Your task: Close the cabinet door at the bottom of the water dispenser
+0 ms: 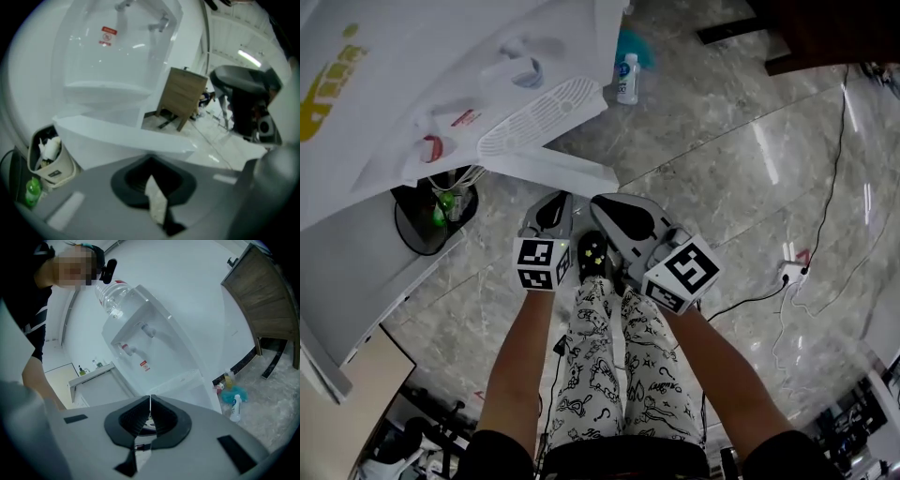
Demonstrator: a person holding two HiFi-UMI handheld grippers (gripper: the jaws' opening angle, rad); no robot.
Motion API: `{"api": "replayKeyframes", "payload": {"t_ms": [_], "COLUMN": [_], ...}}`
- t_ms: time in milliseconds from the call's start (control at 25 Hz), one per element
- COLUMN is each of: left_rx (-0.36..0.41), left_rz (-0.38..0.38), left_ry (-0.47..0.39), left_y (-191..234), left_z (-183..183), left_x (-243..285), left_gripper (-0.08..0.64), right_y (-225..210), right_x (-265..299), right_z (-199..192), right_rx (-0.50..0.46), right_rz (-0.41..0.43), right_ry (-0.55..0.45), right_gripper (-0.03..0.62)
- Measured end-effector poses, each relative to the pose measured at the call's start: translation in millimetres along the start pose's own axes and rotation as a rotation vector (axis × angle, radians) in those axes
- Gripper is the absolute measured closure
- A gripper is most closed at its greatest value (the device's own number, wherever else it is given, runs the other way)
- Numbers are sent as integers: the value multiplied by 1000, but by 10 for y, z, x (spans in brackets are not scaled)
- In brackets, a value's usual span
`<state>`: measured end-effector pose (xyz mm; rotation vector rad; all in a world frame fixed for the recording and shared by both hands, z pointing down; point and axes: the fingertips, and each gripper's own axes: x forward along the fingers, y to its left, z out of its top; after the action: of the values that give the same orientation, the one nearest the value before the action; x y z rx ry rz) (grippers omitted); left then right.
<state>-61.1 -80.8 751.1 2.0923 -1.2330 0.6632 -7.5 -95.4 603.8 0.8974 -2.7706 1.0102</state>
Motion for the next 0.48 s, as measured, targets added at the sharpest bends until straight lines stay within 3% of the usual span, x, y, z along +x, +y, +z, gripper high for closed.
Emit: {"api": "replayKeyframes", "payload": {"t_ms": [200,480], "left_rx": [56,-30], "left_rz": [0,96], "left_ry": [-1,-48], "left_y": [25,349], "left_z": [324,720], "left_x": [300,599], "left_gripper": [563,563], "right_y": [-137,-358], "right_x": [32,-118], "right_z": [180,255], "right_rx": [23,42], "right_rz": [-20,-66], "right_ry": [-54,-63], "right_gripper": [575,575]}}
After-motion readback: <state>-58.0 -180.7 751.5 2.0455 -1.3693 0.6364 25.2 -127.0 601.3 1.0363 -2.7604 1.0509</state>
